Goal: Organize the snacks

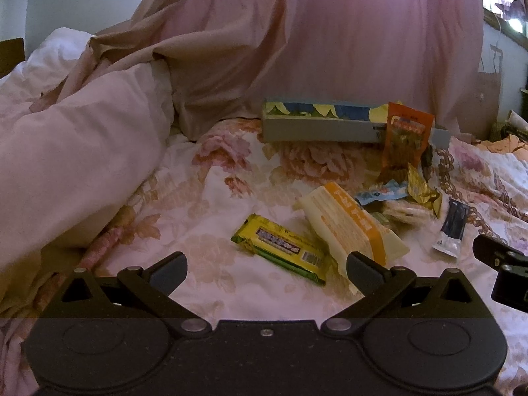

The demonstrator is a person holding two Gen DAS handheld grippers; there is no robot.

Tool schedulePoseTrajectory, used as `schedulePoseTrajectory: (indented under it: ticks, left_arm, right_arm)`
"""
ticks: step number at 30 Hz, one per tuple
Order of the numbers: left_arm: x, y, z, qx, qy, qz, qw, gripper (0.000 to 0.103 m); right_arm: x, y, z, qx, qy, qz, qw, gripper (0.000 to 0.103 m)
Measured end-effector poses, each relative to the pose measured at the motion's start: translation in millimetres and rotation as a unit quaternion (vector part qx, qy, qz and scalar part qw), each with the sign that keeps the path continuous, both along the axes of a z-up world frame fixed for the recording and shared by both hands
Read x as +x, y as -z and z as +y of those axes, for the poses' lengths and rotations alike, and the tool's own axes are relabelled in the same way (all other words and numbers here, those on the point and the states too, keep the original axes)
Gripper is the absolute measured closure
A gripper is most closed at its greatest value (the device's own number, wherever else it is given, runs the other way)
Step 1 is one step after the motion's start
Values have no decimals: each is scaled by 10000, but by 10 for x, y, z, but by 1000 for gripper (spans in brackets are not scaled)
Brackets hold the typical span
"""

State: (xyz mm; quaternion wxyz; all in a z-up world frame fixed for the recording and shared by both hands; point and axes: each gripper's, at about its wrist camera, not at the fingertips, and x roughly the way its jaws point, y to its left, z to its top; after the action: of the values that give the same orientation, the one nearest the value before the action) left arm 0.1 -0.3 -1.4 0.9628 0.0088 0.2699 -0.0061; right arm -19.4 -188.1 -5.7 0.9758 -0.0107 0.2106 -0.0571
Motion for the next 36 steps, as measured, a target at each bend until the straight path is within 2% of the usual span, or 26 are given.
schedulePoseTrajectory:
  ticks: [36]
  left_arm:
    - [61, 86, -22, 111, 18, 355, 9993, 1]
  right_arm:
    - [48, 52, 15, 17, 14, 290, 9996, 0]
